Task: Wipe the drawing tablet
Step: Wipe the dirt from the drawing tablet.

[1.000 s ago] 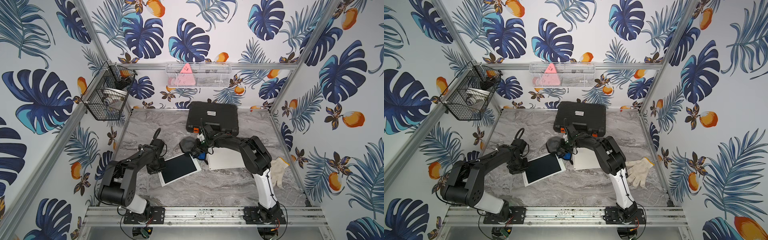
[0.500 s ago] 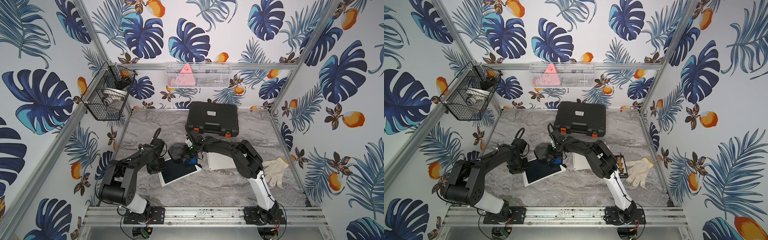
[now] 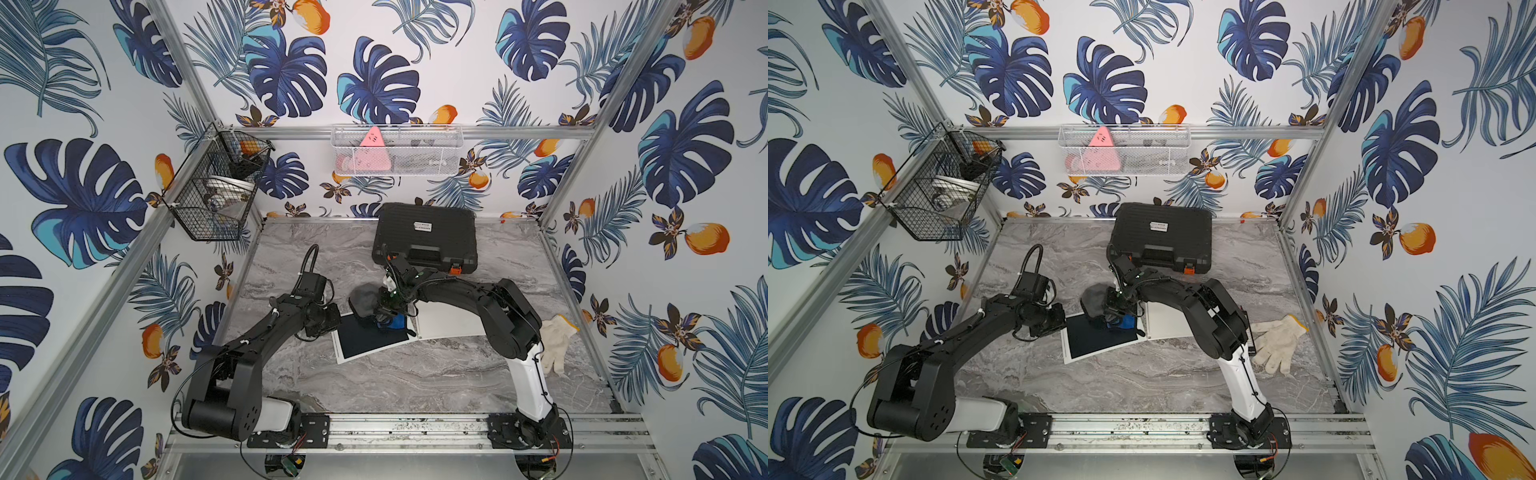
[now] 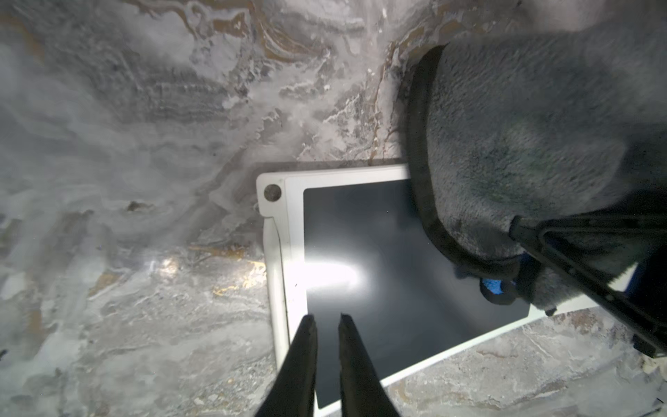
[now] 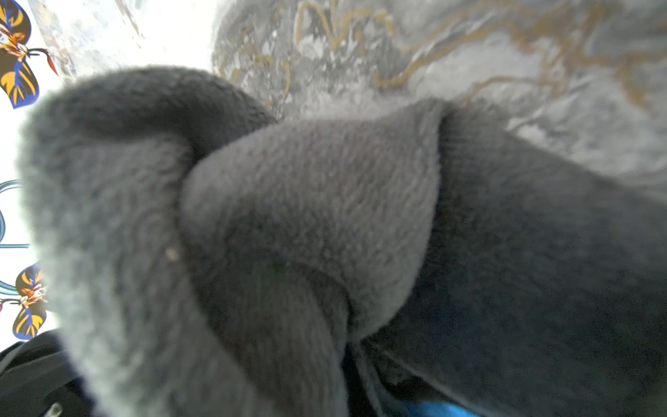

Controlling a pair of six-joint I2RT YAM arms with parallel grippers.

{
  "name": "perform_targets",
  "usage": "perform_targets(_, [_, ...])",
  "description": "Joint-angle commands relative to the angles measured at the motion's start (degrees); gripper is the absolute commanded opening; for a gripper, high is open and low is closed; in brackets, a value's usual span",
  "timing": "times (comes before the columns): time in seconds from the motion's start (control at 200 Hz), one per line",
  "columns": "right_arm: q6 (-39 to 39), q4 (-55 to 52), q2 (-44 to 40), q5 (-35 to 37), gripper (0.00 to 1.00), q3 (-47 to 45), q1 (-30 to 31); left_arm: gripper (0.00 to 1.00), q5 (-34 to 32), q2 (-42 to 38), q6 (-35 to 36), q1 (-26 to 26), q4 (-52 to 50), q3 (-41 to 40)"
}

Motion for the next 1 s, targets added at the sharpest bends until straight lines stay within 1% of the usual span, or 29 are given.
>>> perform_targets(0.0, [0.3, -0.4, 0.0, 0.2, 0.0, -0.5, 0.0, 0.18, 1.7, -0.8, -0.3, 1.6, -0.3, -0.7])
perform_targets(0.105, [0.2, -0.3, 1.2, 0.6, 0.0, 0.1, 0.1, 0.16, 3.6, 0.3, -0.6, 3.2, -0.7, -1.6])
perform_targets(0.205, [0.5, -0.6, 3.2, 0.1, 0.0, 1.9, 0.8, 0.14, 3.8, 1.0, -0.9, 3.5, -0.4, -2.6])
perform_targets(0.375, [1.3, -1.1, 6.9, 0.0, 0.0, 6.2, 3.4, 0.13, 4.1, 1.9, -1.7, 3.7, 0.8, -3.7])
perform_targets(0.585, [3.2, -0.7, 11.1, -0.6, 0.0, 10.7, 6.8, 0.09, 1.5, 4.0, -2.1, 3.7, 0.6, -4.2])
perform_targets(0.741, [4.7, 0.0, 14.5, -1.9, 0.0, 14.5, 8.6, 0.02, 0.2, 5.6, -2.1, 3.6, 0.7, -4.5])
perform_targets(0.896, [6.6, 0.8, 17.3, -3.2, 0.0, 17.8, 10.3, 0.01, -1.2, 5.9, -2.3, 3.3, 0.6, -4.4])
perform_targets(0.996, [8.9, 2.8, 18.5, -4.6, 0.0, 18.3, 11.1, 0.01, -1.7, 5.3, -2.4, 3.2, 0.2, -4.4])
